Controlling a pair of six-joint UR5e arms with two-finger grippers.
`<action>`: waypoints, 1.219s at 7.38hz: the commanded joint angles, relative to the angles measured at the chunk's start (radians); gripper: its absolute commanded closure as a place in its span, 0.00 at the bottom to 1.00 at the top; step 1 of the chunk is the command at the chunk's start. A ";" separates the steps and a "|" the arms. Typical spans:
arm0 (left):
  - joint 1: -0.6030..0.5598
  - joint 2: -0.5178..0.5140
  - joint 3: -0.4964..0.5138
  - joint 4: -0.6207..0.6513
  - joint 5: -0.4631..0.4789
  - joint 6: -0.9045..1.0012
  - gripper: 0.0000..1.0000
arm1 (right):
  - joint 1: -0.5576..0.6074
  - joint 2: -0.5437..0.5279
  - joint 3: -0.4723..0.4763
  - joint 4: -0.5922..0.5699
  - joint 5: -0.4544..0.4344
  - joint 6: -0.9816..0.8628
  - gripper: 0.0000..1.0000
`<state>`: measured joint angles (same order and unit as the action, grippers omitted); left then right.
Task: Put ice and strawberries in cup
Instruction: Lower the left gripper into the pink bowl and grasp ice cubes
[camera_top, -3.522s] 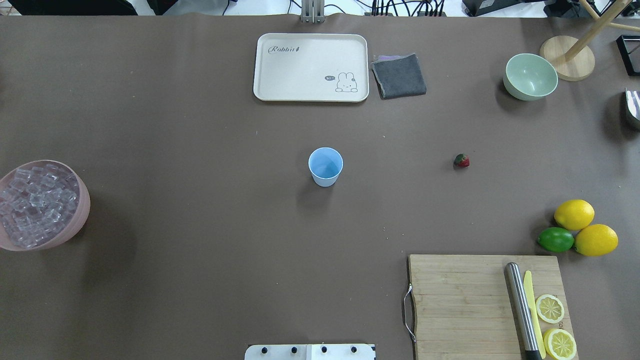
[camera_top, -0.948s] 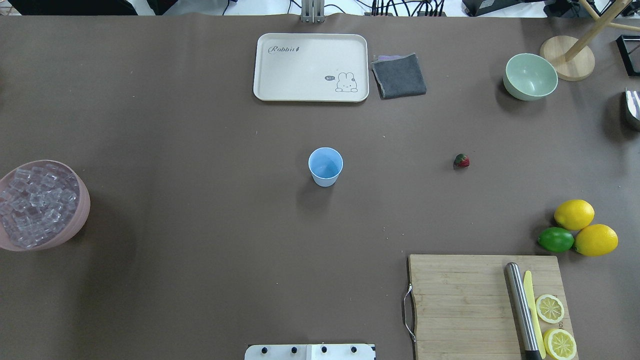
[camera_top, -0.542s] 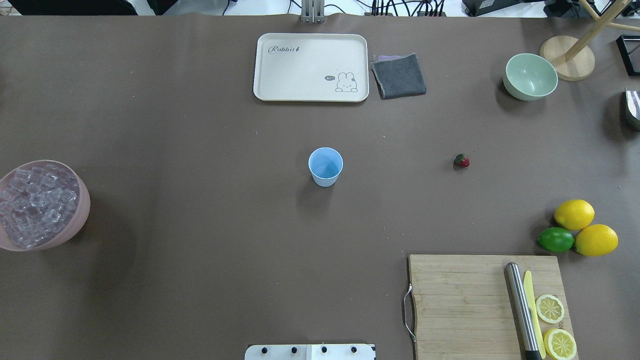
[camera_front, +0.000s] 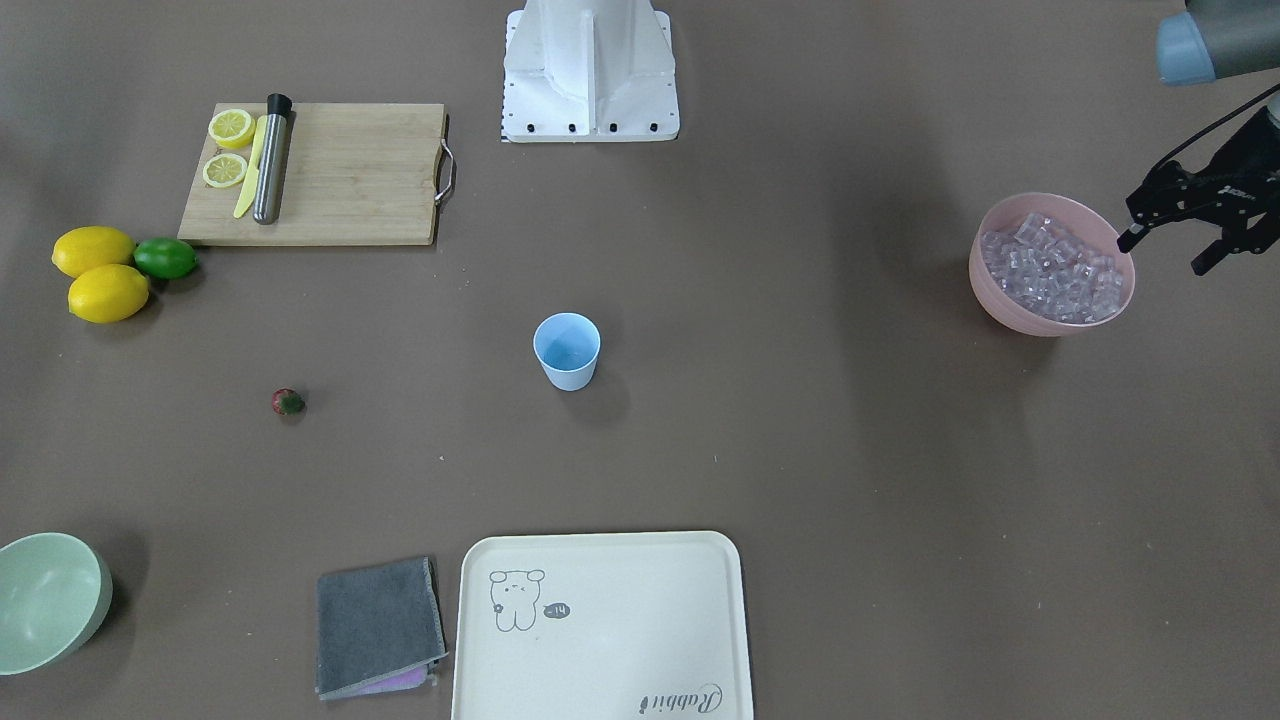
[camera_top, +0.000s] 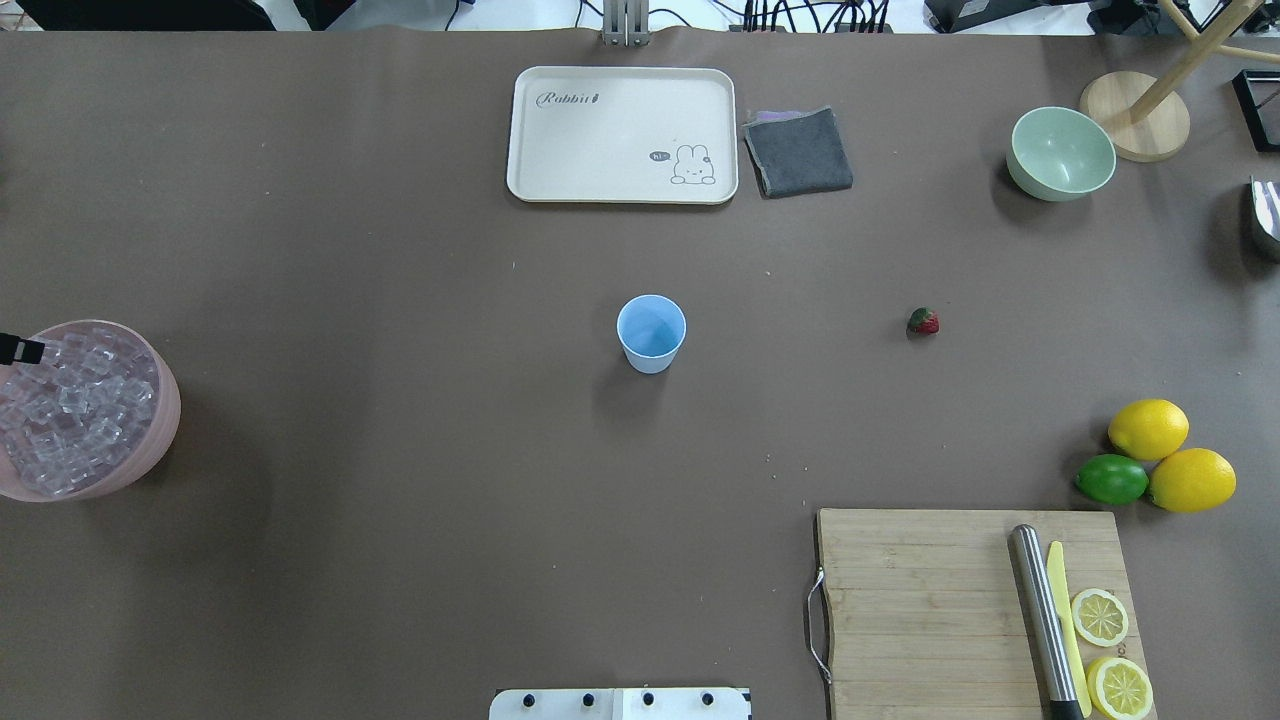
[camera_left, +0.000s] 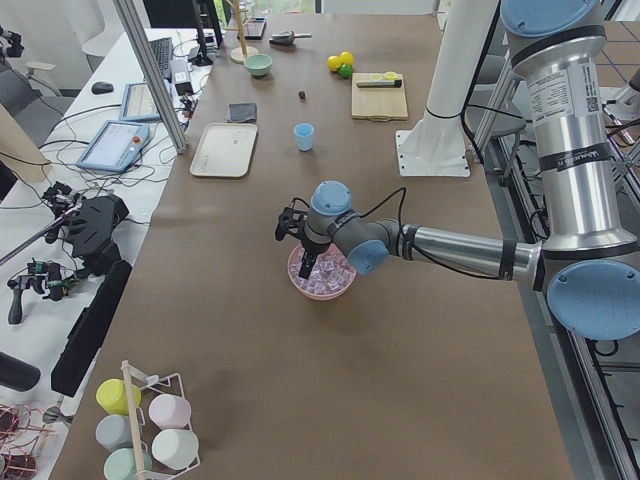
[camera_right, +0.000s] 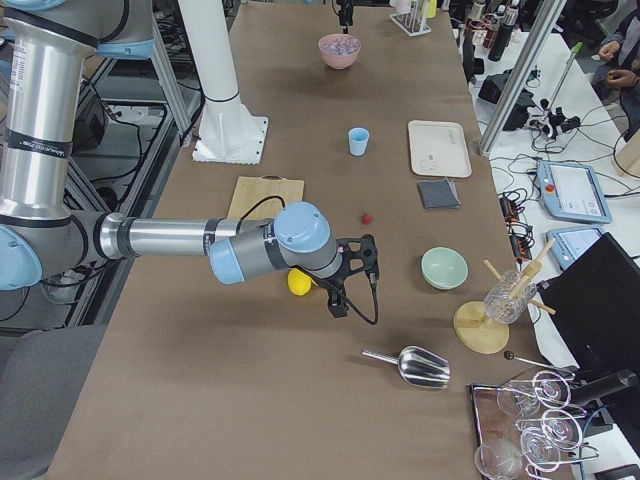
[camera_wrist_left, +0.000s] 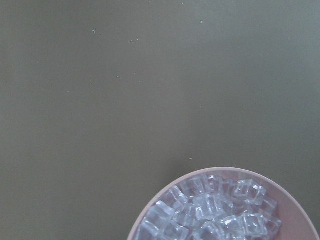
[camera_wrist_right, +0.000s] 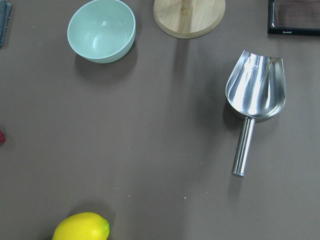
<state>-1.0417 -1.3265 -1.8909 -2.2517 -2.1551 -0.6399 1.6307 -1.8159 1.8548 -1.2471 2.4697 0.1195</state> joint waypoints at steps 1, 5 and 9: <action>0.083 0.042 -0.014 -0.002 0.066 -0.032 0.01 | 0.000 0.000 -0.002 0.000 0.000 0.000 0.00; 0.153 0.081 -0.010 -0.039 0.080 -0.037 0.01 | 0.000 0.000 -0.005 0.000 0.000 0.000 0.00; 0.189 0.079 0.007 -0.039 0.080 -0.035 0.01 | 0.000 0.000 -0.005 -0.002 -0.002 0.000 0.00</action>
<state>-0.8648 -1.2467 -1.8875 -2.2902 -2.0745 -0.6739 1.6306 -1.8162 1.8501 -1.2481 2.4683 0.1197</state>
